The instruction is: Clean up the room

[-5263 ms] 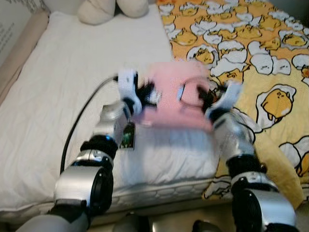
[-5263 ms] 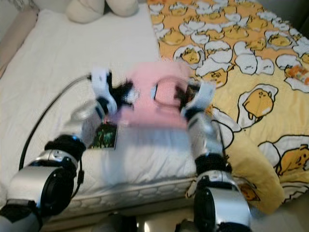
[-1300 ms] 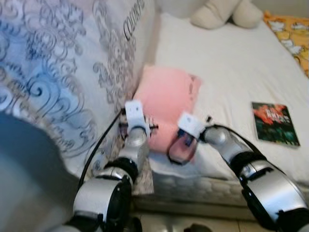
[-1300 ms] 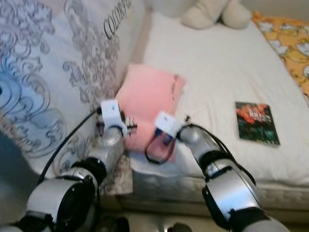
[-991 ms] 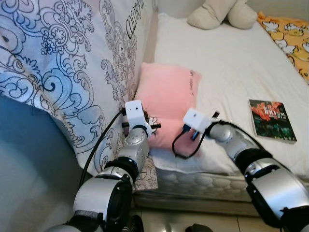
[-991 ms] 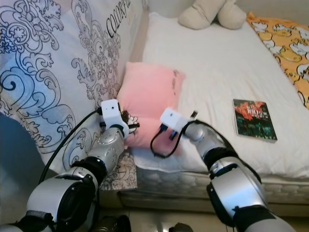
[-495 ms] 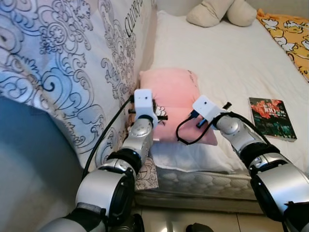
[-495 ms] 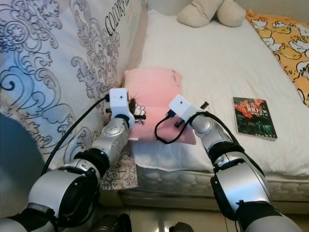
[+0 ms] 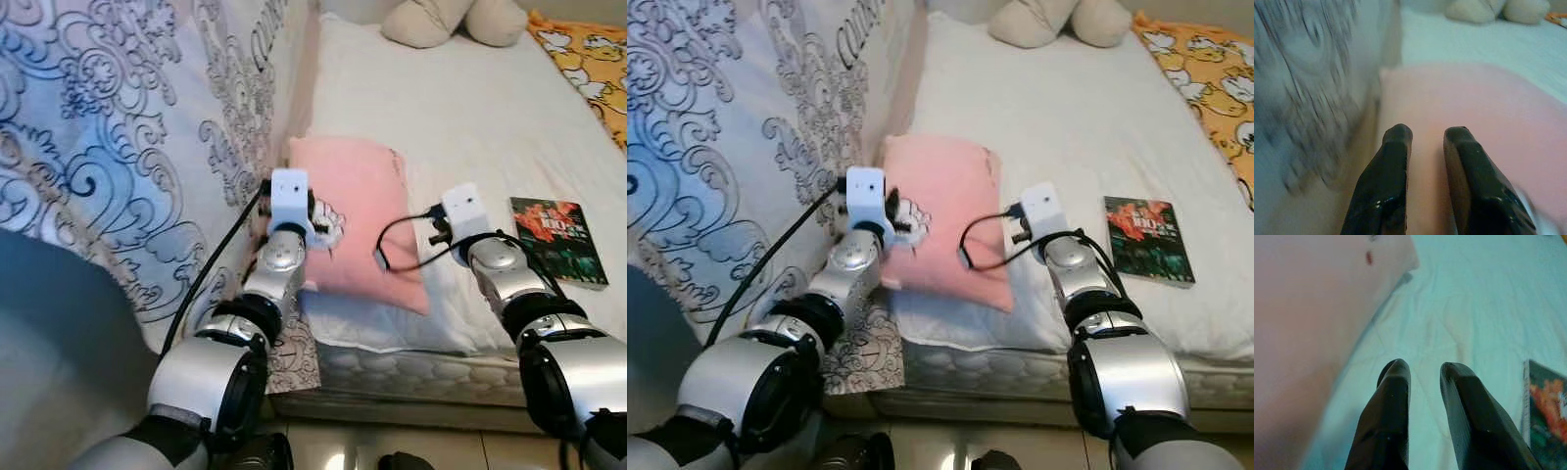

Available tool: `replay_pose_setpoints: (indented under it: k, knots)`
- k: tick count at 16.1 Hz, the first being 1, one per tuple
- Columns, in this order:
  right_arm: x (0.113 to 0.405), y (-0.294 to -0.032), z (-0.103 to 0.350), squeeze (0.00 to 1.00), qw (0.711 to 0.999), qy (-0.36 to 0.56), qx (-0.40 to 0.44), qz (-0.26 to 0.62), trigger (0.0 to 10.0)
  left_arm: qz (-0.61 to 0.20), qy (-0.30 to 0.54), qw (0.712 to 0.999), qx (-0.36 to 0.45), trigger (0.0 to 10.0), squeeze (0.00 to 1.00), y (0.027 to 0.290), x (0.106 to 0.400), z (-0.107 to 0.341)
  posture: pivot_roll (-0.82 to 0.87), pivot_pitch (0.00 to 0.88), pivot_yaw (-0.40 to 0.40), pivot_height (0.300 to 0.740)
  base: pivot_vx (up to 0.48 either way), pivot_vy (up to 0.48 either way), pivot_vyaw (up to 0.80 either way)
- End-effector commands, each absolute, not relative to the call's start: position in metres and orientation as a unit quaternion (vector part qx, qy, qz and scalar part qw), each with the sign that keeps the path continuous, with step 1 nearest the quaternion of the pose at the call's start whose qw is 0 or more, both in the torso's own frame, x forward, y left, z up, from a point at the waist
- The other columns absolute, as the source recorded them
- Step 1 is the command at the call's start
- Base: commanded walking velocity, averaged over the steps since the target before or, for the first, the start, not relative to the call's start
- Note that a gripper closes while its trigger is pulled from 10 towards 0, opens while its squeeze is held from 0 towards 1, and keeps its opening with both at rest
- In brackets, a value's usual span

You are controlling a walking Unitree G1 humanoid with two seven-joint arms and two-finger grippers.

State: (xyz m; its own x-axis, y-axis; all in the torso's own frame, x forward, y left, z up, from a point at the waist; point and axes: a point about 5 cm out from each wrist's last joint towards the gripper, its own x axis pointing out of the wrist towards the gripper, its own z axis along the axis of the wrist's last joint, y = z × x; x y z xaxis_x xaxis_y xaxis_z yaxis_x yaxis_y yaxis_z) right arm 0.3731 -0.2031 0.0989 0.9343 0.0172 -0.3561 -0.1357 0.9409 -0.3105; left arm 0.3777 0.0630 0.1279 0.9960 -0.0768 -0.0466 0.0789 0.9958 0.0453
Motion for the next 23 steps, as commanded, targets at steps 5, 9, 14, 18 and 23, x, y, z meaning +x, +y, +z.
replay_pose_setpoints:
  k: [5,9,14,18,23]
  knots:
    - [0.373,-0.191,0.099,1.0,0.984,0.147,-0.086,0.052,10.0,-0.03,-0.117,0.992,0.04,10.0,1.0,0.078,0.387,0.176,-0.11,0.056,0.013,0.74,0.0,0.0,0.0]
    - [0.353,-0.214,0.096,1.0,0.996,0.075,-0.049,0.008,10.0,-0.082,-0.146,0.986,0.01,10.0,1.0,0.086,0.346,0.169,-0.1,0.011,0.015,0.74,0.0,0.0,0.0]
    - [0.264,-0.215,0.063,1.0,0.997,-0.012,0.017,-0.072,10.0,-0.086,-0.027,0.995,0.042,10.0,1.0,0.128,0.294,0.092,-0.14,0.0,0.058,0.74,0.0,0.0,0.0]
    - [0.256,-0.211,0.064,1.0,0.998,-0.015,0.015,-0.065,10.0,-0.115,-0.04,0.992,0.014,10.0,0.0,0.122,0.292,0.105,-0.16,0.0,0.068,0.74,0.0,-0.467,0.0]
    - [0.268,-0.195,0.066,0.0,0.998,0.025,-0.016,-0.047,10.0,-0.067,0.02,0.997,-0.018,10.0,0.0,0.128,0.292,0.086,-0.17,0.0,0.08,0.74,0.049,-0.42,0.0]
